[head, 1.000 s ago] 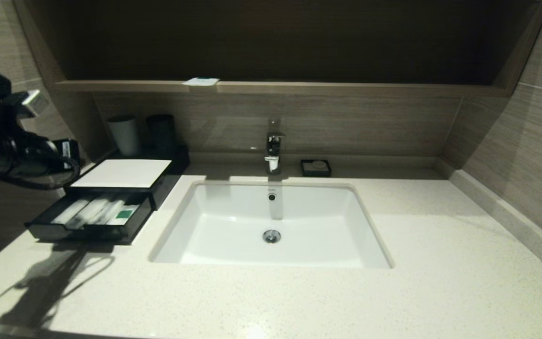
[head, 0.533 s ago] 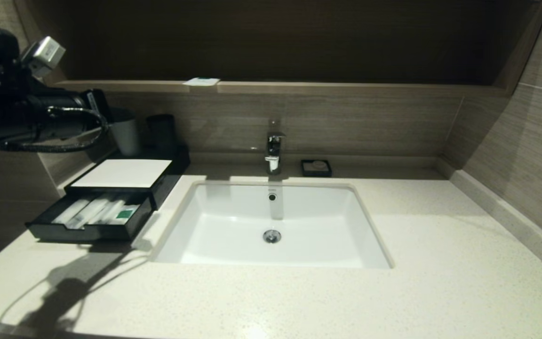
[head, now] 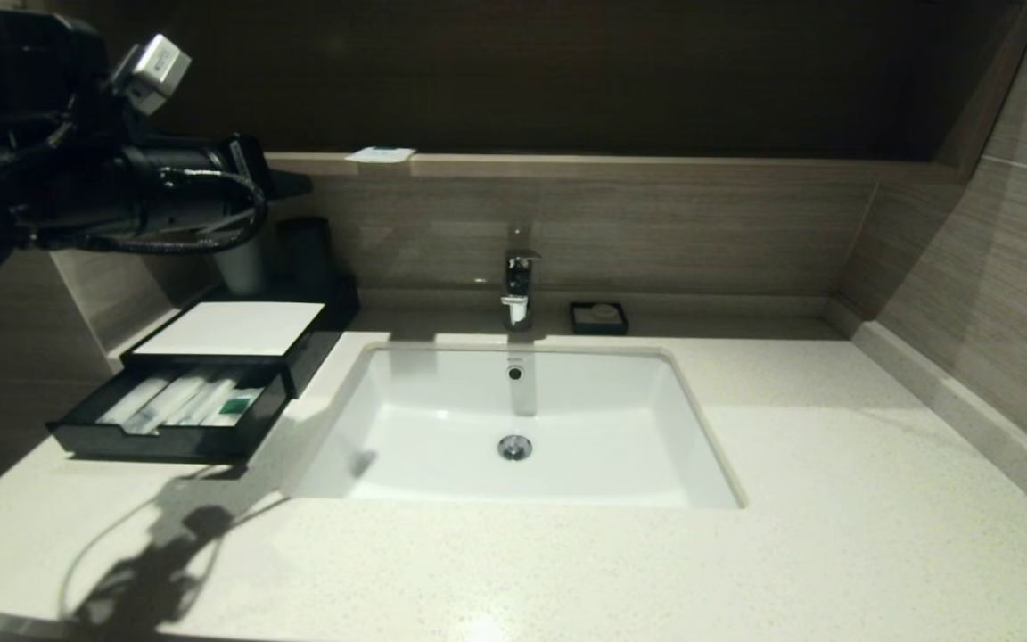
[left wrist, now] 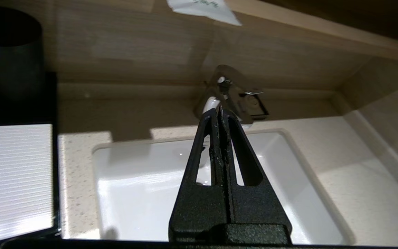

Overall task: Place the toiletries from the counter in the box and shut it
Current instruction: Pick up the bathroom toiletry

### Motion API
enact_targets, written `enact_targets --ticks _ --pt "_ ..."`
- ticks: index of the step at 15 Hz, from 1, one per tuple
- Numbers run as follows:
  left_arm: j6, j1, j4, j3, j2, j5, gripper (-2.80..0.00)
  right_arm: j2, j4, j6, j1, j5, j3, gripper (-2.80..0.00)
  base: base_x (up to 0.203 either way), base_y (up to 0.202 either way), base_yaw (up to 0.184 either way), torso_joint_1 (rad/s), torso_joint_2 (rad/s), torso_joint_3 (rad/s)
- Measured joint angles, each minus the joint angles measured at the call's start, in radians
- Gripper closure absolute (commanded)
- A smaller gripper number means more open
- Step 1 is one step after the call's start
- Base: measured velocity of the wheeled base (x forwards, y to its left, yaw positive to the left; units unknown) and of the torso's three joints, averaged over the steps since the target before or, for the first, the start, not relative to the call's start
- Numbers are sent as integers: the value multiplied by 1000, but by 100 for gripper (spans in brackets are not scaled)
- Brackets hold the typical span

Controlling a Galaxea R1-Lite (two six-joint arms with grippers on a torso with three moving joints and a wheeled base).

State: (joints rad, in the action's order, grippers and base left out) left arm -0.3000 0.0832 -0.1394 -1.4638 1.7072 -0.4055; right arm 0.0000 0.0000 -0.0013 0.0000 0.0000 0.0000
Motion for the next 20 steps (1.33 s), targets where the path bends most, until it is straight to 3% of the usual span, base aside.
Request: enact_targets --ticks 5,14,15,20 --pt "-207 40 7 -157 58 -19 0 0 0 0 0 0 0 0 0 0 0 0 0 0" --pt "-709 66 154 -445 185 -6 0 0 0 0 0 0 0 0 0 0 0 0 0 0" --pt "-743 66 170 -458 198 3 0 0 0 0 0 0 0 0 0 0 0 0 0 0" --pt "-767 69 188 -470 243 88 0 0 0 0 0 0 0 0 0 0 0 0 0 0"
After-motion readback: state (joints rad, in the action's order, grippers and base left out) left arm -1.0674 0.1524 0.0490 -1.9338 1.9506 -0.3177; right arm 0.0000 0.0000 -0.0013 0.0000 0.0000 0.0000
